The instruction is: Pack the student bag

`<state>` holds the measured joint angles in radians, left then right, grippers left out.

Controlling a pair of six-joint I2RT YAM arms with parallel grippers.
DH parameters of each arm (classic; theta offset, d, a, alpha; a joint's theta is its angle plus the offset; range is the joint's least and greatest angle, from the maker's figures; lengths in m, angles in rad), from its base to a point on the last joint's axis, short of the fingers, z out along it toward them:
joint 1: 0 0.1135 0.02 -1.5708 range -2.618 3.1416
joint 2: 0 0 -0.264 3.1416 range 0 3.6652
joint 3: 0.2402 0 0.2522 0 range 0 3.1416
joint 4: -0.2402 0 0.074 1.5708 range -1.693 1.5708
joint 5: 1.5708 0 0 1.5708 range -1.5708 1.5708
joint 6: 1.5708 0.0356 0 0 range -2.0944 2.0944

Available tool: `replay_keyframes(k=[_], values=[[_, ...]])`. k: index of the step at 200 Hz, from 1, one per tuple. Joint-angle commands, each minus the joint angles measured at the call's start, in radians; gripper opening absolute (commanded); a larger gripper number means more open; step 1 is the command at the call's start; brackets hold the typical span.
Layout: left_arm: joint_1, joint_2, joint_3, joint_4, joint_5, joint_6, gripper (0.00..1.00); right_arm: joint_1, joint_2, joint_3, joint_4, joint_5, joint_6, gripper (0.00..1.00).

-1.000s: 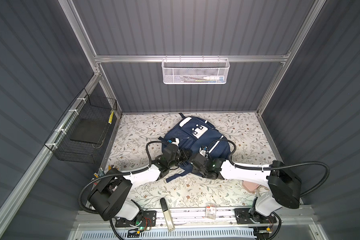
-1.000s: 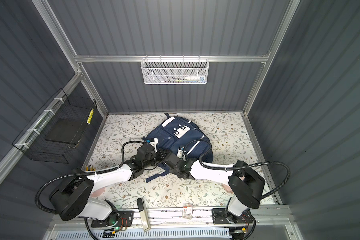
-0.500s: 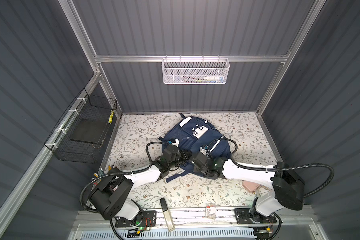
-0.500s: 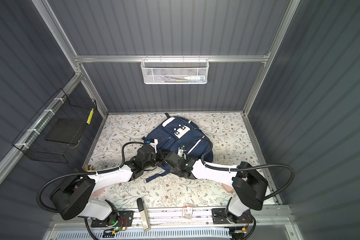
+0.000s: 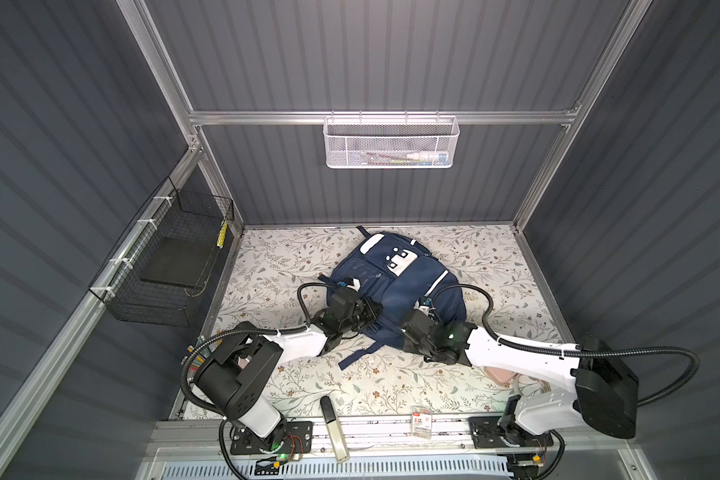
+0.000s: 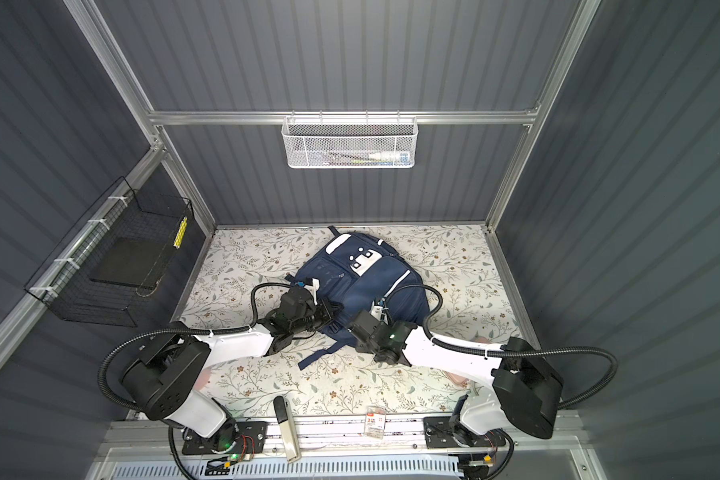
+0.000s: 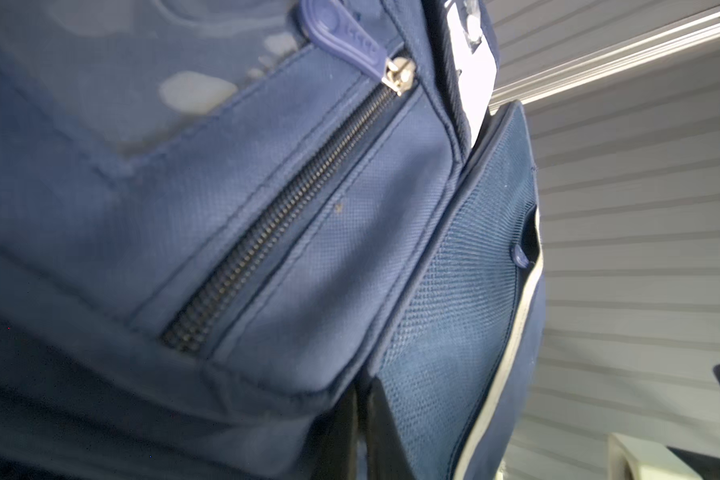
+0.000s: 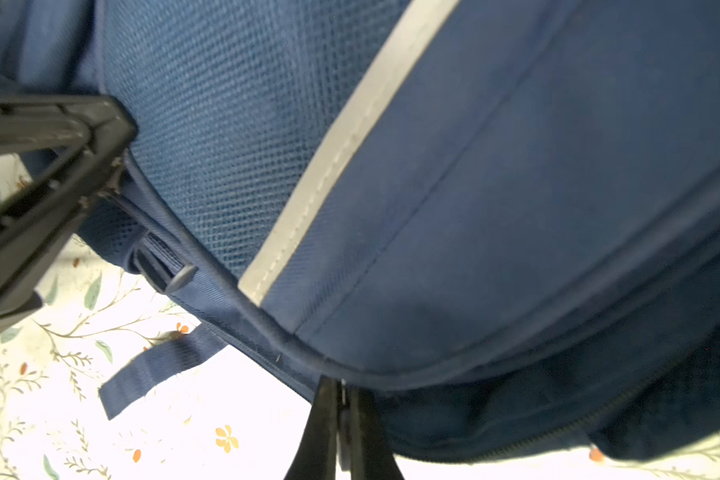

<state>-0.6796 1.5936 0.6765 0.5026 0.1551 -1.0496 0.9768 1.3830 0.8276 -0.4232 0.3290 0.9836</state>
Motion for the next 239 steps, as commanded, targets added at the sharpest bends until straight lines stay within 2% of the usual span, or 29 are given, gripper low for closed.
replay_keyframes(k=[1,18,39,64,78,98,104,133,150,167,186,193,205,217,223,235,239], values=[[0.040,0.017,0.028,-0.049,-0.096,0.046,0.07,-0.016,-0.053,-0.048,-0.169,0.016,0.001,0.00],[0.054,0.008,0.030,-0.078,-0.106,0.060,0.07,-0.053,-0.127,-0.067,-0.237,0.043,-0.025,0.00],[0.069,0.011,0.037,-0.086,-0.111,0.078,0.08,-0.111,-0.223,-0.110,-0.240,0.022,-0.114,0.00],[0.071,0.011,0.053,-0.069,-0.088,0.084,0.12,-0.145,-0.223,-0.094,-0.213,-0.047,-0.213,0.00],[0.063,-0.017,0.051,-0.055,-0.040,0.075,0.28,-0.112,-0.165,-0.047,-0.193,-0.068,-0.219,0.00],[0.021,-0.138,0.021,-0.148,-0.046,0.056,0.62,-0.035,-0.071,0.049,-0.141,-0.077,-0.215,0.00],[0.011,-0.175,0.001,-0.176,-0.052,0.037,0.68,-0.013,-0.038,0.079,-0.124,-0.080,-0.212,0.00],[0.006,-0.291,-0.145,-0.162,-0.031,-0.106,0.70,0.041,0.083,0.170,0.027,-0.160,-0.206,0.00],[-0.003,-0.331,-0.185,-0.169,-0.081,-0.126,0.72,0.063,0.138,0.217,0.110,-0.184,-0.205,0.00],[-0.003,-0.322,-0.182,-0.164,-0.105,-0.120,0.76,0.079,0.179,0.269,0.096,-0.180,-0.215,0.00],[-0.020,-0.266,-0.156,-0.055,-0.086,-0.117,0.76,0.089,0.191,0.272,0.092,-0.189,-0.216,0.00],[-0.028,-0.238,-0.126,-0.065,-0.080,-0.105,0.72,0.092,0.188,0.264,0.099,-0.195,-0.220,0.00],[-0.032,-0.199,-0.103,-0.050,-0.065,-0.101,0.60,0.098,0.177,0.251,0.100,-0.196,-0.231,0.00],[-0.032,-0.185,-0.106,-0.003,-0.061,-0.094,0.38,0.099,0.163,0.240,0.084,-0.189,-0.229,0.00],[-0.032,-0.188,-0.095,-0.029,-0.065,-0.080,0.23,0.100,0.156,0.231,0.076,-0.183,-0.227,0.00],[-0.032,-0.197,-0.076,-0.092,-0.076,-0.048,0.01,0.099,0.138,0.210,0.045,-0.160,-0.223,0.00],[-0.031,-0.200,-0.074,-0.107,-0.083,-0.046,0.00,0.097,0.127,0.201,0.040,-0.144,-0.218,0.00]])
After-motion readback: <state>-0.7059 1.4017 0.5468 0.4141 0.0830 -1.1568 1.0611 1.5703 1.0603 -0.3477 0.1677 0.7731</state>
